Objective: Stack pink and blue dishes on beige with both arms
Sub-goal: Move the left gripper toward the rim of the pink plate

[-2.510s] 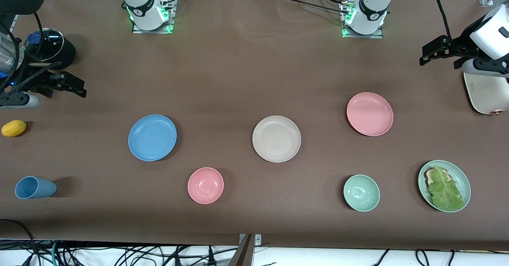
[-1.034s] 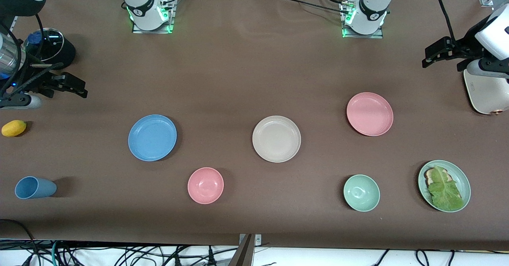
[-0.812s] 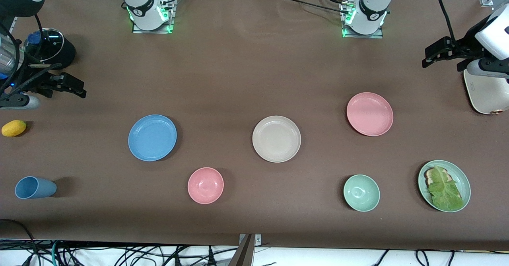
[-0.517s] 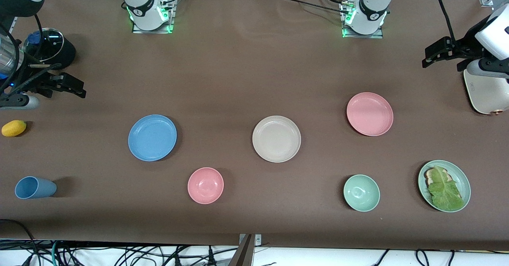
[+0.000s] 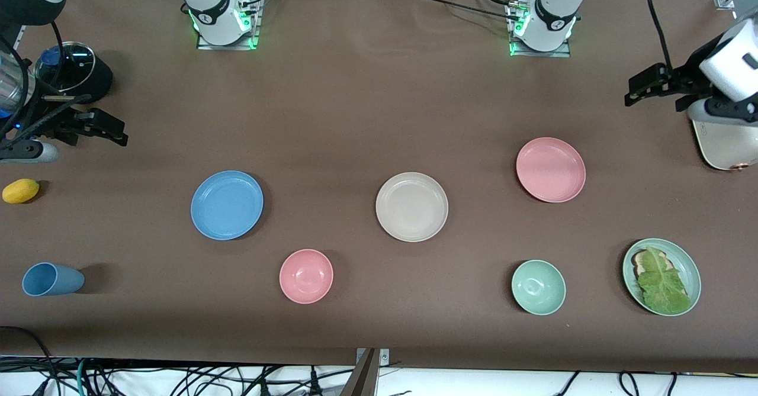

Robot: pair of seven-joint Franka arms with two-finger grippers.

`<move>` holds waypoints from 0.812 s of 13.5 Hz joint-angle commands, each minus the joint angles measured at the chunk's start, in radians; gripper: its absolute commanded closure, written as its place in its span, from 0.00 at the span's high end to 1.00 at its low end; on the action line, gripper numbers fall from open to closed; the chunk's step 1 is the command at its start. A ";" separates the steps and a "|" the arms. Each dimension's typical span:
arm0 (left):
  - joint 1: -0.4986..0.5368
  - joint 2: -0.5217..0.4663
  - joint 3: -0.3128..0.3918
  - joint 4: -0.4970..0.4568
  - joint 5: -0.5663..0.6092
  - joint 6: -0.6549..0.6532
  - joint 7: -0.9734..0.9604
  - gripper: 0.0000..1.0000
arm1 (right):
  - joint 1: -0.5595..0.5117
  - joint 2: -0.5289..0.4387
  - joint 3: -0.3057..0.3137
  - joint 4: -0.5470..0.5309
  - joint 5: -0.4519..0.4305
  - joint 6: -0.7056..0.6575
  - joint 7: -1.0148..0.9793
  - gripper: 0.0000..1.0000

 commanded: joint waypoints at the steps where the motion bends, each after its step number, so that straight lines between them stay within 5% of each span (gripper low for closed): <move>1: 0.005 0.109 -0.002 0.031 -0.006 -0.005 0.004 1.00 | -0.006 -0.018 0.004 -0.017 -0.012 -0.001 0.006 1.00; 11: -0.009 0.242 -0.011 0.056 -0.008 0.052 0.005 1.00 | -0.006 -0.018 -0.001 -0.017 -0.012 -0.001 0.002 1.00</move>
